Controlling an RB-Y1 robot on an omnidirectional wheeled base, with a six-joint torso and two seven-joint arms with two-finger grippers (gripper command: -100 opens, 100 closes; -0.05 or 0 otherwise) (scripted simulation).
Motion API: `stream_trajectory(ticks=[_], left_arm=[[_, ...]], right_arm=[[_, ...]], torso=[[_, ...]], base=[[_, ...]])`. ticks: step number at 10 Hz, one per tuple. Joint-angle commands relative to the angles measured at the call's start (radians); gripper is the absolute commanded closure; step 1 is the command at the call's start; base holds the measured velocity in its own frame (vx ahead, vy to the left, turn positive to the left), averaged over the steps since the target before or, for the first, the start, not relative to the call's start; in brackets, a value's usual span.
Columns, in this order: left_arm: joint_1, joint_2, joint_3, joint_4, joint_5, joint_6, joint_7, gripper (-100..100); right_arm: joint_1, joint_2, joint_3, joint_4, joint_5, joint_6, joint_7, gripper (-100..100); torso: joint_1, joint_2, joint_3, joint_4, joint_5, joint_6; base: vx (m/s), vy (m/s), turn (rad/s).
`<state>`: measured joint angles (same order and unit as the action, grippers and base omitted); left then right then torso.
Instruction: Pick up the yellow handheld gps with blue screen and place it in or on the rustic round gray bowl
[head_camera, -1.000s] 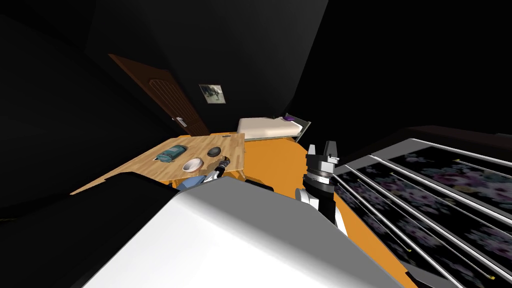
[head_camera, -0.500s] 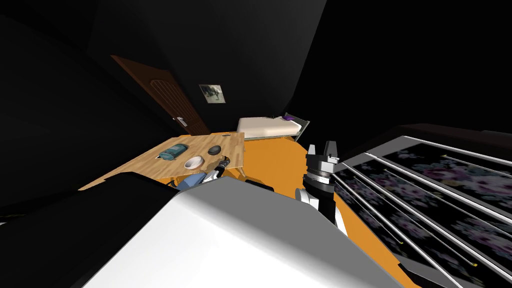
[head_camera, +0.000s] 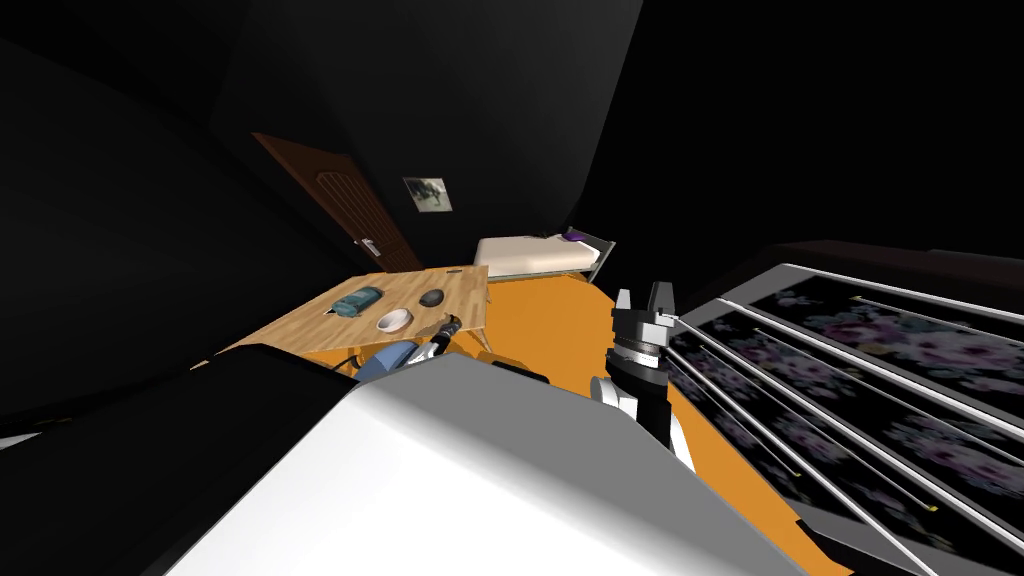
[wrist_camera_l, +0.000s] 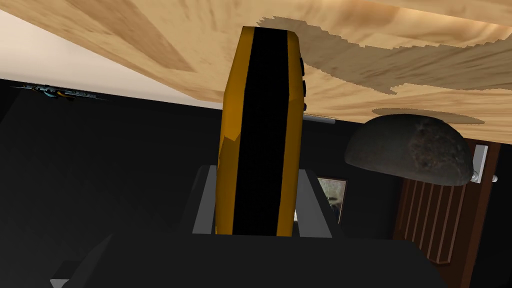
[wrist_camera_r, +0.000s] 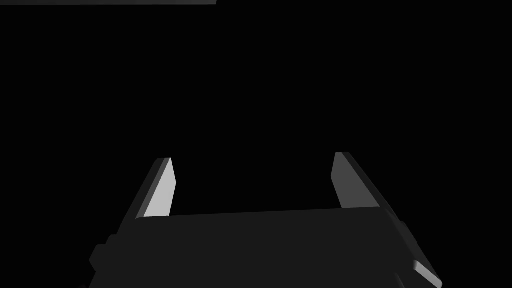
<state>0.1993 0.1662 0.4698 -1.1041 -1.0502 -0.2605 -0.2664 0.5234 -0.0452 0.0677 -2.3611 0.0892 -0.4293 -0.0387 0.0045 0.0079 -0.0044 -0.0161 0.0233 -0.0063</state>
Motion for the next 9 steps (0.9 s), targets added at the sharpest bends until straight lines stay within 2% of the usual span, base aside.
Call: stream_trajectory(ticks=[1, 4, 5, 6, 7, 9], left_arm=[[-0.003, 0.01, 0.0, 0.041, 0.013, -0.009, 0.013, 100], [-0.008, 0.05, -0.014, 0.084, 0.035, -0.012, 0.052, 100], [-0.009, 0.087, -0.024, 0.111, 0.049, -0.011, 0.085, 100], [-0.009, 0.087, -0.024, 0.111, 0.049, -0.011, 0.085, 100], [-0.009, 0.13, -0.036, 0.134, 0.065, -0.006, 0.121, 100], [-0.007, 0.179, -0.049, 0.156, 0.081, 0.002, 0.161, 100]], right_arm=[[0.0, 0.0, 0.0, 0.0, 0.0, 0.0, 0.0, 0], [0.0, 0.0, 0.0, 0.0, 0.0, 0.0, 0.0, 0], [0.0, 0.0, 0.0, 0.0, 0.0, 0.0, 0.0, 0], [0.0, 0.0, 0.0, 0.0, 0.0, 0.0, 0.0, 0], [0.0, 0.0, 0.0, 0.0, 0.0, 0.0, 0.0, 0], [0.0, 0.0, 0.0, 0.0, 0.0, 0.0, 0.0, 0]], torso=[[0.0, 0.0, 0.0, 0.0, 0.0, 0.0], [0.006, 0.001, -0.002, -0.006, 0.008, -0.004], [0.008, 0.001, -0.003, -0.006, 0.009, -0.005], [0.01, 0.002, -0.002, -0.007, 0.01, -0.005], [0.011, 0.001, -0.003, -0.007, 0.01, -0.006], [0.014, 0.002, -0.002, -0.007, 0.01, -0.006]], base=[[-0.104, -0.055, -0.007], [-0.111, -0.048, -0.021], [-0.132, -0.035, -0.07], [-0.11, -0.024, -0.032], [-0.113, -0.013, -0.077], [-0.098, 0.02, -0.092]])
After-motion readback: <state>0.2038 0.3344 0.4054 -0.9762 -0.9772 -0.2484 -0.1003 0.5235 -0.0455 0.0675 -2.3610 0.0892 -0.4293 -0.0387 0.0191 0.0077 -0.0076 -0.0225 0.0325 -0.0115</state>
